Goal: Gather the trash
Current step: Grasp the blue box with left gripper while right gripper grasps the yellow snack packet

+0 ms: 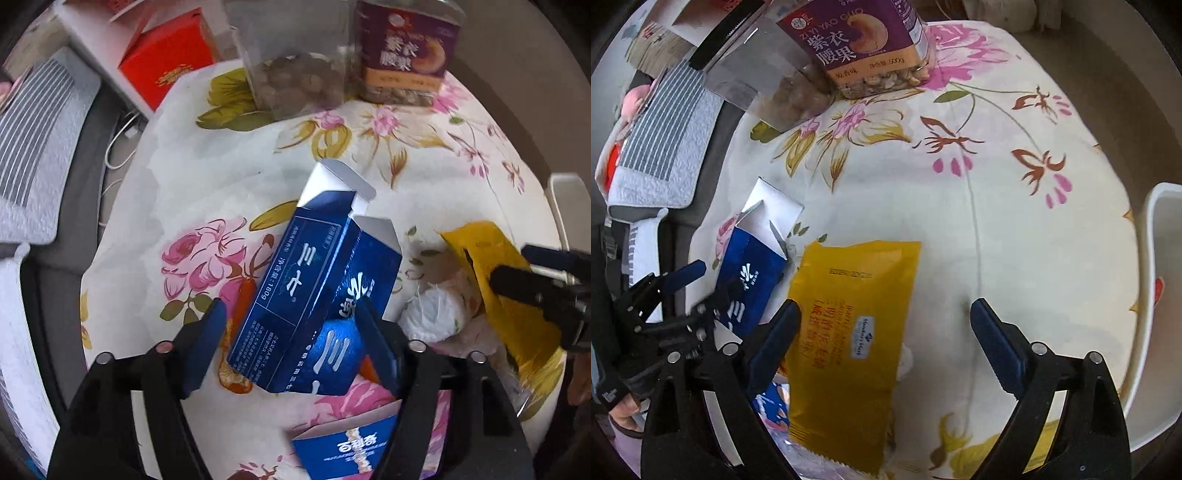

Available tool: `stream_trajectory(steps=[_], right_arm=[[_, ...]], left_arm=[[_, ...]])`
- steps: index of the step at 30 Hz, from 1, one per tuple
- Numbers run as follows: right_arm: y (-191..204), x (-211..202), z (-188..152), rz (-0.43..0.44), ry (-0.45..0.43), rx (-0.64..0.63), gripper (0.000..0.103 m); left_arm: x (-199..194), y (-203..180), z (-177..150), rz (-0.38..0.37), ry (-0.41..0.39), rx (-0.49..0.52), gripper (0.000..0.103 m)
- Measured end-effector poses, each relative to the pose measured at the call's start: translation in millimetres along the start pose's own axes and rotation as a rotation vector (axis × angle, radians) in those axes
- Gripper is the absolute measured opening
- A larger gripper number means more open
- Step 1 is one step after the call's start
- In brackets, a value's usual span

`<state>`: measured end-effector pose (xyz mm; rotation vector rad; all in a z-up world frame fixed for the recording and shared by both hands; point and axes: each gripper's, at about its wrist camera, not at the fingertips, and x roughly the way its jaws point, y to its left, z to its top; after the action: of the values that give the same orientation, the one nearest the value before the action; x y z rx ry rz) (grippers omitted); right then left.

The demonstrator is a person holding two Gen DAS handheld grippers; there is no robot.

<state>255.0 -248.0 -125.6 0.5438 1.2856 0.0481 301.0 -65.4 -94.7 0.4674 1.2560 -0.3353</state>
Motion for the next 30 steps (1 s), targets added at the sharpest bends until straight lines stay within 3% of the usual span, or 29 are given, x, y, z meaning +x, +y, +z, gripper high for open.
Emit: stream_trajectory(steps=[3, 5, 10, 11, 13, 14, 16, 18, 24, 30], right_arm=[[1, 3, 1, 0.024, 0.013, 0.015, 0.089], [-1, 5, 3, 0.025, 0.018, 0.018, 0.089], [-4, 10, 6, 0.059, 0.044, 0.042, 0.090], [-3, 9, 6, 0.061, 0.040, 0.040, 0.089], [-4, 8, 6, 0.060, 0.039, 0.030, 0.075], [-4, 8, 6, 0.060, 0.041, 0.022, 0.069], [0, 11, 7, 0.072, 0.051, 0.004, 0.036], [4, 13, 7, 0.115, 0.061, -0.007, 0.018], [33, -6, 1, 0.085, -0.046, -0.136, 0.004], [54, -44, -8, 0.071, -0.204, -0.245, 0.003]], left_arm=[[6, -12, 3, 0.052, 0.033, 0.098, 0.081], [13, -15, 8, 0.043, 0.055, 0.133, 0.085], [41, -17, 15, 0.001, 0.114, 0.145, 0.084], [42, -16, 14, -0.021, 0.104, 0.142, 0.077], [34, -12, 13, -0.061, 0.058, 0.117, 0.047], [30, -7, 13, -0.068, 0.051, 0.091, 0.042], [21, 3, 11, -0.075, 0.019, 0.036, 0.039], [12, 11, 7, -0.080, -0.010, -0.016, 0.038], [-18, 34, -12, -0.027, -0.094, -0.207, 0.038], [-45, 62, -35, 0.031, -0.189, -0.394, 0.038]])
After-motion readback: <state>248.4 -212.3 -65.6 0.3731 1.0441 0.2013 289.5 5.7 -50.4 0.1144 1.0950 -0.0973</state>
